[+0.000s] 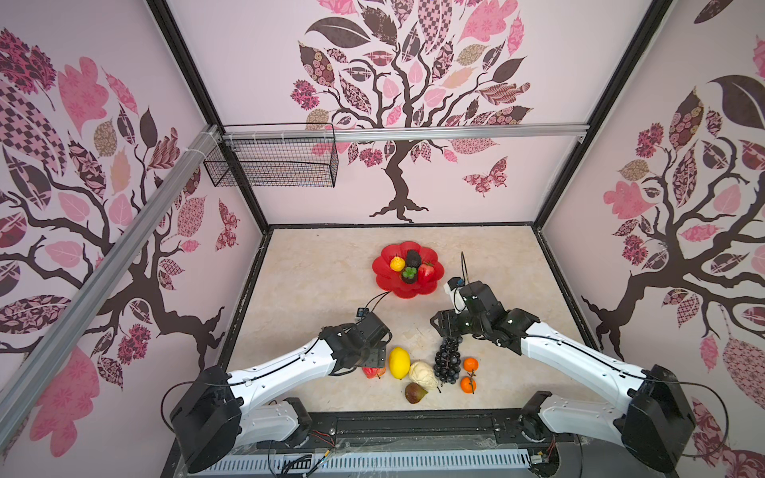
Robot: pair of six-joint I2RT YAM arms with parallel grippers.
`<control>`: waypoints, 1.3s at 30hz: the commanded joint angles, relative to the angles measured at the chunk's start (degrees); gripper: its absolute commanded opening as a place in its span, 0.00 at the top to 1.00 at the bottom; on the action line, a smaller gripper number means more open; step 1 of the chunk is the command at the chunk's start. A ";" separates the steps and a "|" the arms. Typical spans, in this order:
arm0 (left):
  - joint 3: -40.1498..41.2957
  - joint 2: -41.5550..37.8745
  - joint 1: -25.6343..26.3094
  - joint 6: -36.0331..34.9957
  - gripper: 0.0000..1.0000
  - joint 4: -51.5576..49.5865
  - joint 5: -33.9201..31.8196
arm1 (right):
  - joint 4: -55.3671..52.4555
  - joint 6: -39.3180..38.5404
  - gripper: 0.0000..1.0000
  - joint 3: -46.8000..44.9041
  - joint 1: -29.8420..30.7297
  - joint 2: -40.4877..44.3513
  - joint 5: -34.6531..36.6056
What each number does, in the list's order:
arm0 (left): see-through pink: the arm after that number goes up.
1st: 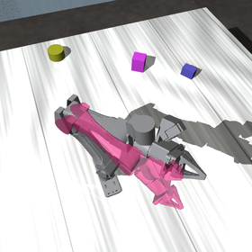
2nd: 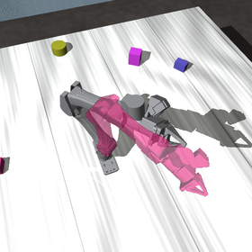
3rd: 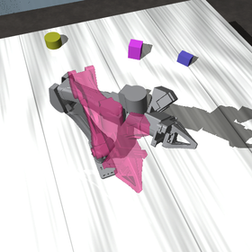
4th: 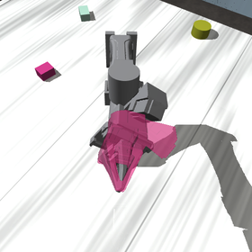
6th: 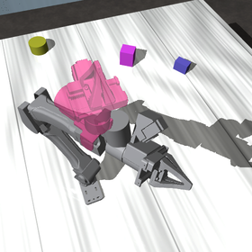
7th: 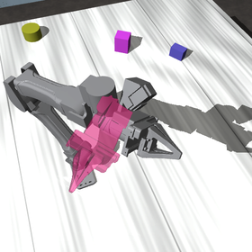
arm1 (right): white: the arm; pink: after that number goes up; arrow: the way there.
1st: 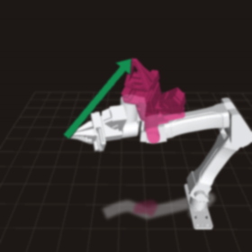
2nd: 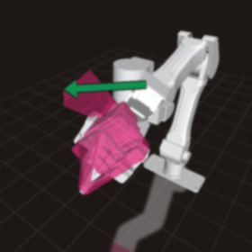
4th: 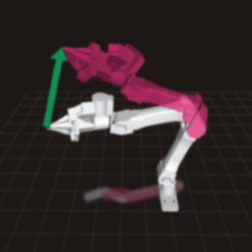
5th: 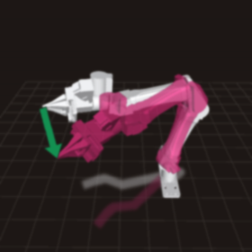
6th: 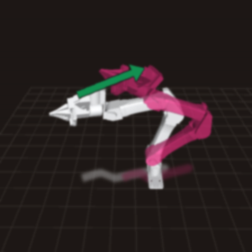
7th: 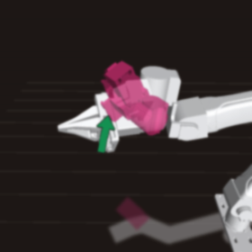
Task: Arrange fruit in a fruit bowl
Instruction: Pick up the fruit from the bottom-center of the table.
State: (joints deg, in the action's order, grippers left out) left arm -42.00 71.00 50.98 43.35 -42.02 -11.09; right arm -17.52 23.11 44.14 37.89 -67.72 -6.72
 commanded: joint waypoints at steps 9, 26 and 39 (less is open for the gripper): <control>3.21 0.26 -0.20 8.82 0.12 5.30 1.50 | 1.87 1.23 0.30 -2.00 0.57 2.80 -2.55; 6.72 1.07 -0.18 12.67 0.20 7.05 2.92 | 2.75 2.15 0.27 -1.84 1.20 1.55 -2.86; 9.29 -3.26 -0.27 16.98 0.36 10.03 1.65 | 3.63 2.98 0.25 -1.46 1.93 0.53 -3.43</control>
State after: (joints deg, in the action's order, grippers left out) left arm -34.24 69.60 50.98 58.67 -33.06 -8.36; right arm -14.26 25.65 41.50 39.22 -66.35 -9.87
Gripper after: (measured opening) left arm 0.672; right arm 0.747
